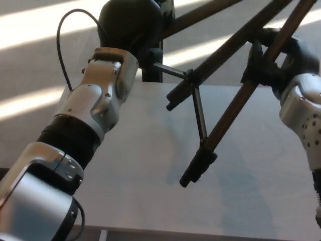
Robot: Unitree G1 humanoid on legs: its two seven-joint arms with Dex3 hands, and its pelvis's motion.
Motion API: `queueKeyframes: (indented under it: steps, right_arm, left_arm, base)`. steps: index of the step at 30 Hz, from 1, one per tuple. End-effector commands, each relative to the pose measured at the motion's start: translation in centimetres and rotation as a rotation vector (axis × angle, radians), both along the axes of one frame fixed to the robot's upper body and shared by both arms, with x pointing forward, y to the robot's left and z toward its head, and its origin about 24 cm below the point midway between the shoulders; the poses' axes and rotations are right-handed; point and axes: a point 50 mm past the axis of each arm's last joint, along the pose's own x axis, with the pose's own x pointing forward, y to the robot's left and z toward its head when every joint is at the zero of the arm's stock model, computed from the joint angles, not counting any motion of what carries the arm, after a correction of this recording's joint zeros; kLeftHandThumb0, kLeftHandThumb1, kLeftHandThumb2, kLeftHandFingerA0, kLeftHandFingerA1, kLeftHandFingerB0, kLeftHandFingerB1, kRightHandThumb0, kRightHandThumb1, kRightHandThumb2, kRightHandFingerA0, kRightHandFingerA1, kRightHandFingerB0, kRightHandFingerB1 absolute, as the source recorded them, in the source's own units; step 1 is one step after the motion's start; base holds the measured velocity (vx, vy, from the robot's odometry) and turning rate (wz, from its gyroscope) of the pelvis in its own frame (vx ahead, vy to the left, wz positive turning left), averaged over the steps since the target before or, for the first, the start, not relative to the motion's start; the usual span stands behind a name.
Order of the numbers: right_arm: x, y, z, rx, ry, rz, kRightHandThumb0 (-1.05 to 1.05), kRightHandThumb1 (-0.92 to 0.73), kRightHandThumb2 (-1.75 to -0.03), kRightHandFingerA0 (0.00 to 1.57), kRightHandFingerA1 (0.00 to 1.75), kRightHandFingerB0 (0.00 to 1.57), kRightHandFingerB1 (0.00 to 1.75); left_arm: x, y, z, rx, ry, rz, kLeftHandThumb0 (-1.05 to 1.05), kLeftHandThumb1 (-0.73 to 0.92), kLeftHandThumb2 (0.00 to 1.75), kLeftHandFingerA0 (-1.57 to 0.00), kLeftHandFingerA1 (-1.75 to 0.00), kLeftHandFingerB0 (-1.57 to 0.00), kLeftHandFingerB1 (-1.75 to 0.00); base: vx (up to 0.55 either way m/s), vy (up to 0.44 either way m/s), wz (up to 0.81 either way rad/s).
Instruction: Use both hands of the robot to pick up the tripod lying in the middle of the desk and make it stand upright on the desk
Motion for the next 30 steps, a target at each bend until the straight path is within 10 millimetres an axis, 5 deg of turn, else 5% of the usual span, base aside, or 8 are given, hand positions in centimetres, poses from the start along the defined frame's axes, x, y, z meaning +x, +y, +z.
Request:
queueKeyframes:
  steps: [1, 5, 6, 12, 13, 17, 19, 30]
  right_arm:
    - [0.4, 1.6, 6.2, -0.192, -0.145, 0.049, -0.24, -0.45, -1.22, 1.26, 1.44, 1.01, 1.28]
    - [0.4, 2.5, 6.3, -0.282, -0.202, 0.085, -0.21, -0.43, -1.29, 0.97, 1.75, 0.83, 1.56]
    - [0.3, 3.1, 5.9, -0.337, -0.236, 0.105, -0.26, -0.36, -1.37, 0.99, 1.75, 0.87, 1.58]
    - [0.0, 3.9, 5.6, -0.407, -0.288, 0.125, -0.21, -0.33, -1.40, 0.99, 1.75, 0.86, 1.61]
    - [-0.1, 4.3, 5.2, -0.446, -0.314, 0.134, -0.22, -0.30, -1.41, 0.99, 1.75, 0.85, 1.63]
    - [-0.5, 4.8, 3.6, -0.491, -0.341, 0.140, -0.23, -0.30, -1.37, 1.03, 1.74, 0.92, 1.57]
    - [-0.9, 5.2, 2.5, -0.527, -0.343, 0.155, -0.24, -0.31, -1.44, 1.02, 1.72, 0.87, 1.54]
    - [-2.9, 5.7, -1.9, -0.566, -0.312, 0.204, -0.17, -0.41, -1.40, 0.96, 1.75, 0.80, 1.58]
  left_arm:
    - [-0.1, 1.3, -2.2, -0.037, 0.060, 0.047, -0.16, 0.48, 0.83, -0.89, -1.75, -0.75, -1.52]
    - [-0.6, 1.6, -3.5, -0.085, 0.088, 0.030, -0.17, 0.49, 0.71, -0.88, -1.75, -0.74, -1.52]
    - [-0.8, 1.7, -4.6, -0.120, 0.132, 0.032, -0.25, 0.57, 0.65, -0.92, -1.59, -0.83, -0.81]
    - [-1.5, 1.6, -6.8, -0.156, 0.169, 0.055, -0.22, 0.57, 0.68, -0.94, -1.56, -0.84, -0.71]
    - [-2.0, 1.7, -8.2, -0.224, 0.212, 0.051, -0.16, 0.57, 0.82, -0.85, -1.75, -0.71, -1.52]
    - [-3.5, 1.2, -10.9, -0.262, 0.233, 0.052, -0.15, 0.55, 0.85, -0.88, -1.74, -0.82, -1.02]
    - [-4.2, 1.4, -12.0, -0.312, 0.245, 0.054, -0.17, 0.63, 0.91, -0.91, -1.75, -0.67, -1.60]
    - [-5.9, 2.4, -15.4, -0.297, 0.317, 0.104, -0.16, 0.62, 0.85, -0.87, -1.75, -0.65, -1.57]
  base:
    - [0.00, 0.000, 0.00]
    - [0.00, 0.000, 0.00]
    - [0.00, 0.000, 0.00]
    - [0.00, 0.000, 0.00]
    - [0.00, 0.000, 0.00]
    - [0.00, 0.000, 0.00]
    - [0.00, 0.000, 0.00]
    - [0.00, 0.000, 0.00]
